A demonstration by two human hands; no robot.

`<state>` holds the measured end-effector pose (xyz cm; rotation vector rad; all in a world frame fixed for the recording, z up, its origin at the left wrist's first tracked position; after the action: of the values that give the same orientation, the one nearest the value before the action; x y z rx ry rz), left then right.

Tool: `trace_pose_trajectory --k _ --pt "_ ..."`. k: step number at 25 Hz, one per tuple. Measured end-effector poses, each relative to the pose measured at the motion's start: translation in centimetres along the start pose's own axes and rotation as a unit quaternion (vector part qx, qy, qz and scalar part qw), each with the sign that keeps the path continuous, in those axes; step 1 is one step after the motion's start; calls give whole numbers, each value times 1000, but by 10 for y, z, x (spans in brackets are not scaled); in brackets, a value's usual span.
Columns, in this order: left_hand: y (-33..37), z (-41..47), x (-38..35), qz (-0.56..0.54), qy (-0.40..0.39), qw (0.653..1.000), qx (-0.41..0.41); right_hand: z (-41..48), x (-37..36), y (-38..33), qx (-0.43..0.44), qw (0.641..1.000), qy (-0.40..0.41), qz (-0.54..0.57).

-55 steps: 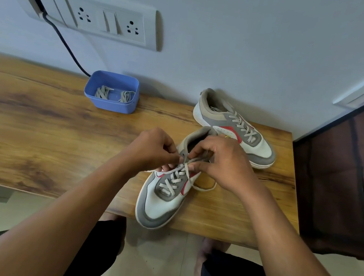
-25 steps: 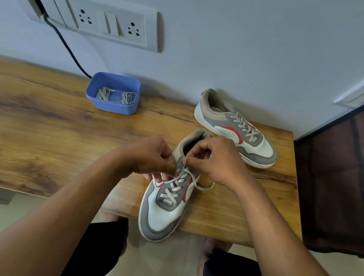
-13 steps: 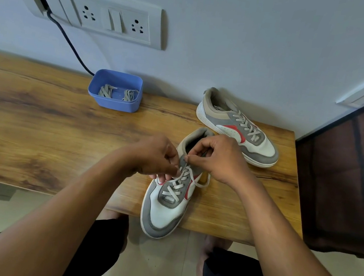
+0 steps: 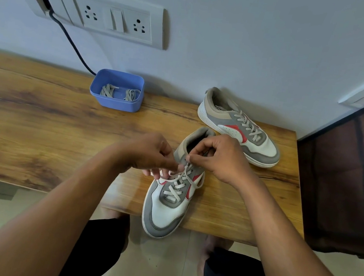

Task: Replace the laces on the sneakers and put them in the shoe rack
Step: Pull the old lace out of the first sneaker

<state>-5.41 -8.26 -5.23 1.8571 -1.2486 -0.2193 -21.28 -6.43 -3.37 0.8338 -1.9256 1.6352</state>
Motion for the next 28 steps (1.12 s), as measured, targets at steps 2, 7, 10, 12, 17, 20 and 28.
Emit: trace_pose_trajectory --k 2,7,10,12,17,20,28 --pt "5 2 -4 13 9 1000 -21 0 0 0 0 1000 -1 -1" --pt "-3 -8 5 26 -53 998 6 0 0 0 2 1000 1 3" --pt "2 -1 3 -5 9 1000 -23 0 0 0 1 1000 2 -1" --pt "8 4 0 16 21 999 -47 0 0 0 3 1000 4 4" --pt "-3 -4 7 23 -38 999 -10 1 -1 4 8 1000 -3 17" --pt "8 0 0 17 14 998 -53 0 -1 3 6 1000 -1 13" --pt "5 -1 -2 18 -16 998 -49 2 -3 5 5 1000 -3 9"
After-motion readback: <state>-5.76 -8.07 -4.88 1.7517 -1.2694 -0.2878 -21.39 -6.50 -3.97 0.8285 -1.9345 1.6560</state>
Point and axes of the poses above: each hand's wrist, its own z-axis towards the middle knuckle, its own x-axis out of the back of the hand, y = z × x, the point moved 9 cm from there along z, towards the middle knuckle, and after that the axes turned 6 degrees about -z, right-handed, at the moved point
